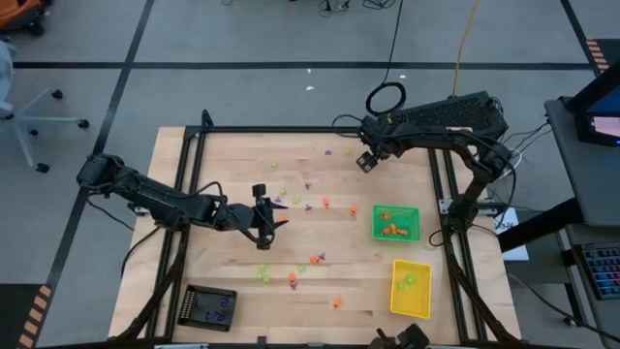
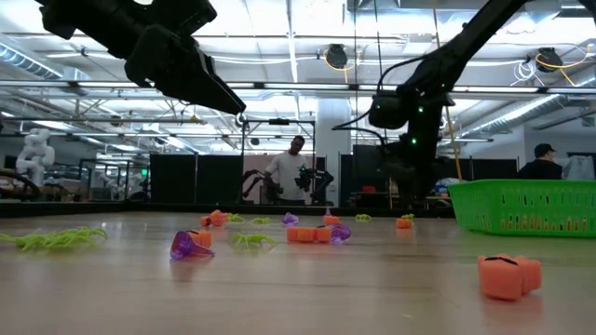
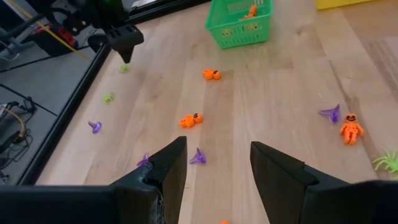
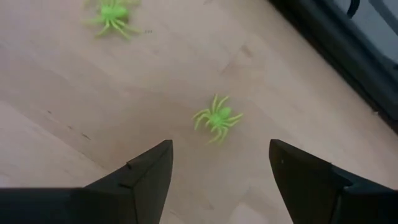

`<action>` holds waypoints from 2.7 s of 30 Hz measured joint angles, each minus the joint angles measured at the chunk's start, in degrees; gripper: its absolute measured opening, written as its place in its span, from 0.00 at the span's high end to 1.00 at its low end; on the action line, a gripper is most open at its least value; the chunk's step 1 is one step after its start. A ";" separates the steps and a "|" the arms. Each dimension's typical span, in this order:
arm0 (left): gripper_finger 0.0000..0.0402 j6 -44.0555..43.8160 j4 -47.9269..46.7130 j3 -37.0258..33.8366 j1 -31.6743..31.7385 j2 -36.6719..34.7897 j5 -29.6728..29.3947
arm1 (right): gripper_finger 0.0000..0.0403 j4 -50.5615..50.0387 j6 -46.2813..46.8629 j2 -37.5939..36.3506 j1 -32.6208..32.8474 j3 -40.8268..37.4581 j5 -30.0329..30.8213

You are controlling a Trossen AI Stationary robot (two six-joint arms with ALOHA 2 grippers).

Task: Sort Halloween decoration
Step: Put the green spider toy into the yellow bin

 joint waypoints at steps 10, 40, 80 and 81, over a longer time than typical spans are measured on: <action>0.55 -0.25 0.00 0.00 -0.04 0.00 0.02 | 0.37 1.00 -0.01 1.88 -0.01 0.00 0.58; 0.55 0.06 0.02 0.02 -0.03 0.00 0.02 | 0.71 2.98 -0.44 4.48 -0.61 -0.04 -1.02; 0.55 0.09 -0.02 0.02 -0.04 0.00 0.02 | 1.00 -0.68 -4.70 -1.67 4.90 -0.04 -1.52; 0.55 0.10 -0.03 0.02 -0.03 0.00 0.02 | 1.00 -1.30 -4.44 -2.96 5.72 -0.04 -1.61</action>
